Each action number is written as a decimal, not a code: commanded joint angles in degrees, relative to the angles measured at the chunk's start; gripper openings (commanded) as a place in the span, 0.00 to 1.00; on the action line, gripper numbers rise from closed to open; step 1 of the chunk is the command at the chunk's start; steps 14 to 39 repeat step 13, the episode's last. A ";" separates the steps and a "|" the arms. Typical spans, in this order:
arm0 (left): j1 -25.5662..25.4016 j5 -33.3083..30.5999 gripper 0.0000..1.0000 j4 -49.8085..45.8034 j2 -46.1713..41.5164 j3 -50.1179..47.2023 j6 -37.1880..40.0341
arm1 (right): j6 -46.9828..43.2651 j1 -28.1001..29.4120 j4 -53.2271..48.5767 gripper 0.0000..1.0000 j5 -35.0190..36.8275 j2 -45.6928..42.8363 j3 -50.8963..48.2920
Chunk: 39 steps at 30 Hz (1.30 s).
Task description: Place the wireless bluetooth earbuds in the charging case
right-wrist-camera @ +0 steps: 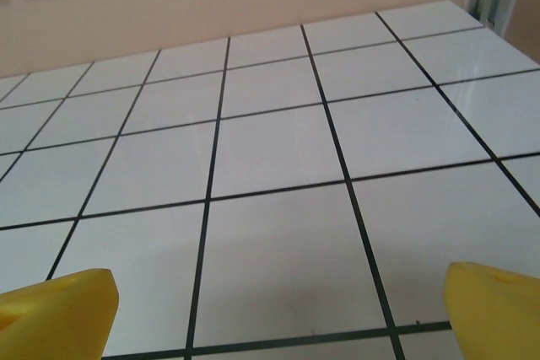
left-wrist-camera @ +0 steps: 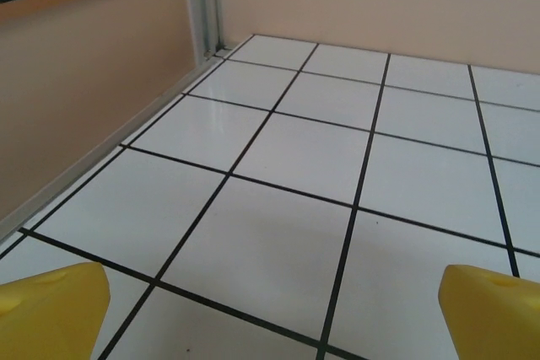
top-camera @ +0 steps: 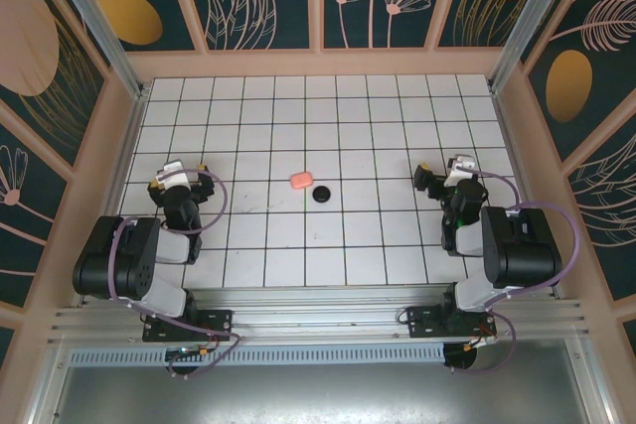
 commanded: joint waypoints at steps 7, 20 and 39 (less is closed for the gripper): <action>0.80 2.52 0.99 7.51 -0.33 -0.03 0.80 | -0.90 -0.27 4.46 0.99 -0.03 0.22 0.25; 0.78 2.52 0.99 7.53 -0.49 -0.08 0.81 | -0.85 -0.24 4.47 0.99 -0.02 0.25 0.30; 0.78 2.52 0.99 7.53 -0.49 -0.08 0.81 | -0.85 -0.24 4.47 0.99 -0.02 0.25 0.30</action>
